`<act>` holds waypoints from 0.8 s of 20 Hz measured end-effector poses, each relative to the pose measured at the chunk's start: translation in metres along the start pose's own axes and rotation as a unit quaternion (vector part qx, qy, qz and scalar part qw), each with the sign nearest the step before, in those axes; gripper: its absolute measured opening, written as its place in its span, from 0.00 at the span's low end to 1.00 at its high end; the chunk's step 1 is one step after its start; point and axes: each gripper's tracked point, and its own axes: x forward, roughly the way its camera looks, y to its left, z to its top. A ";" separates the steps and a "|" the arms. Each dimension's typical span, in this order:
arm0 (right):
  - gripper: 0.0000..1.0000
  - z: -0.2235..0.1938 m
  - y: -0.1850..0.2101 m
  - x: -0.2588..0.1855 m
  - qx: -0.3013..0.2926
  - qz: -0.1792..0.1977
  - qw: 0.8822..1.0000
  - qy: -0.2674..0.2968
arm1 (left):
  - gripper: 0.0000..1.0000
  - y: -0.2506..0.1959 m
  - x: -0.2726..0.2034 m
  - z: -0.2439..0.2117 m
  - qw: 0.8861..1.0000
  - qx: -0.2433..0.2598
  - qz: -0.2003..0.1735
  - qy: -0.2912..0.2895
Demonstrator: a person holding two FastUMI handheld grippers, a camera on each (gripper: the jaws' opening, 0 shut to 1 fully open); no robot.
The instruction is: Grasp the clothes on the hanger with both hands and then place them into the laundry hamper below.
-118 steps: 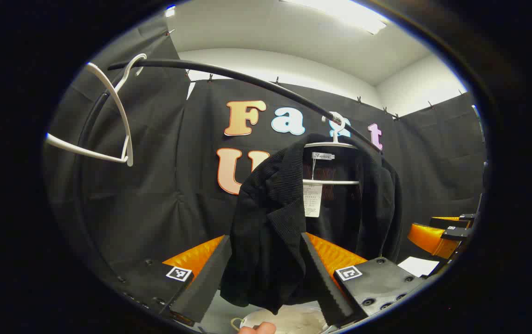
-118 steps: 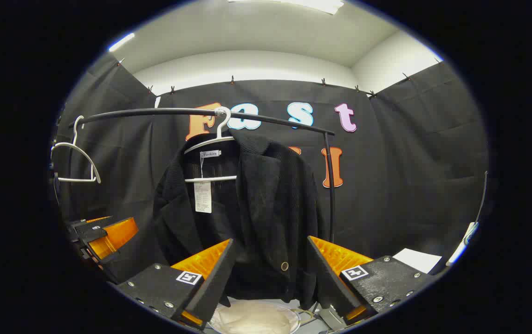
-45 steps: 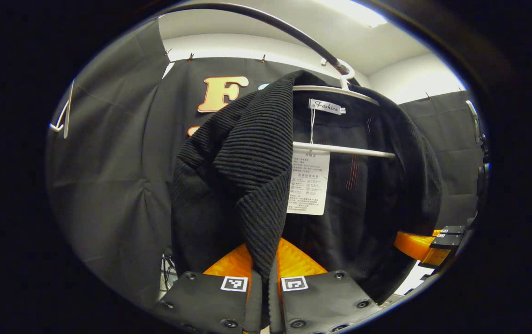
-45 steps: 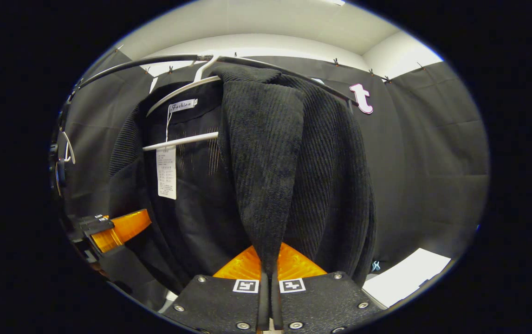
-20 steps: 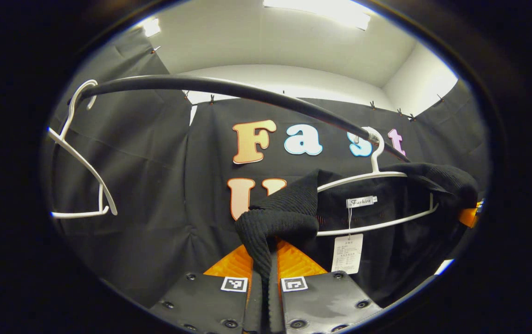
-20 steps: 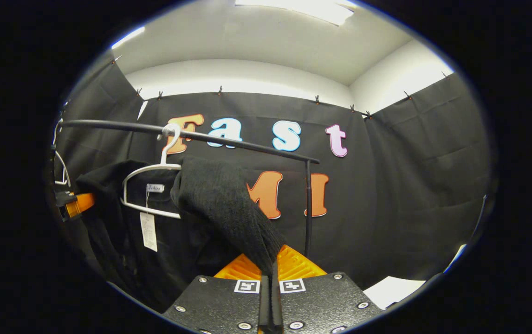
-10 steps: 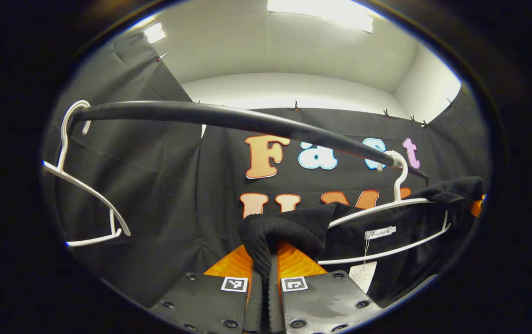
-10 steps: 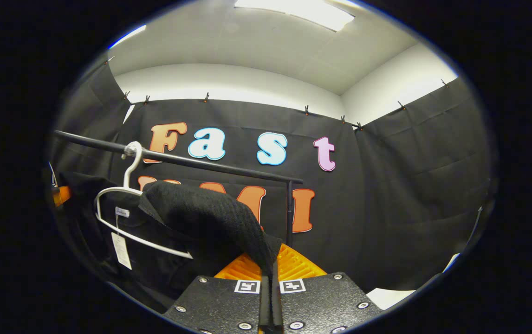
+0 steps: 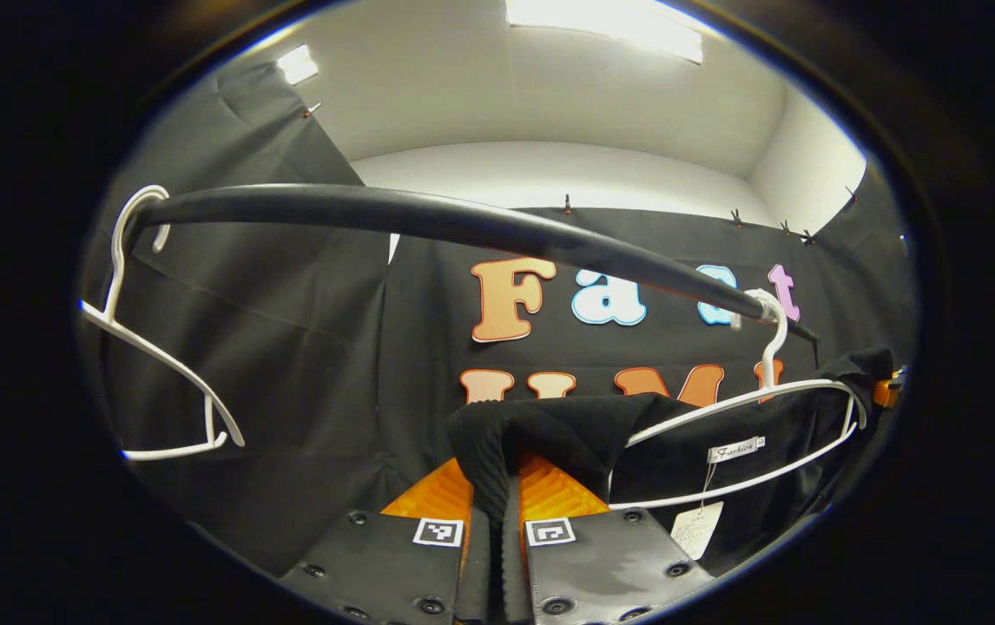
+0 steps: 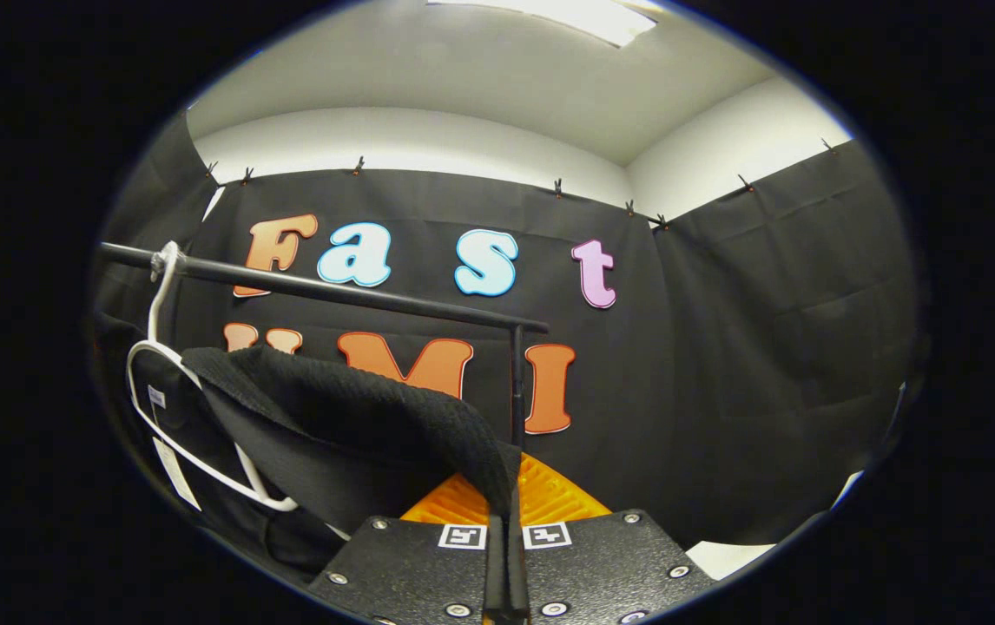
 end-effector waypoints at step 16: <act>0.01 -0.106 0.062 -0.015 0.030 0.060 0.996 0.055 | 0.12 0.021 0.006 0.021 0.995 0.024 0.030 -0.088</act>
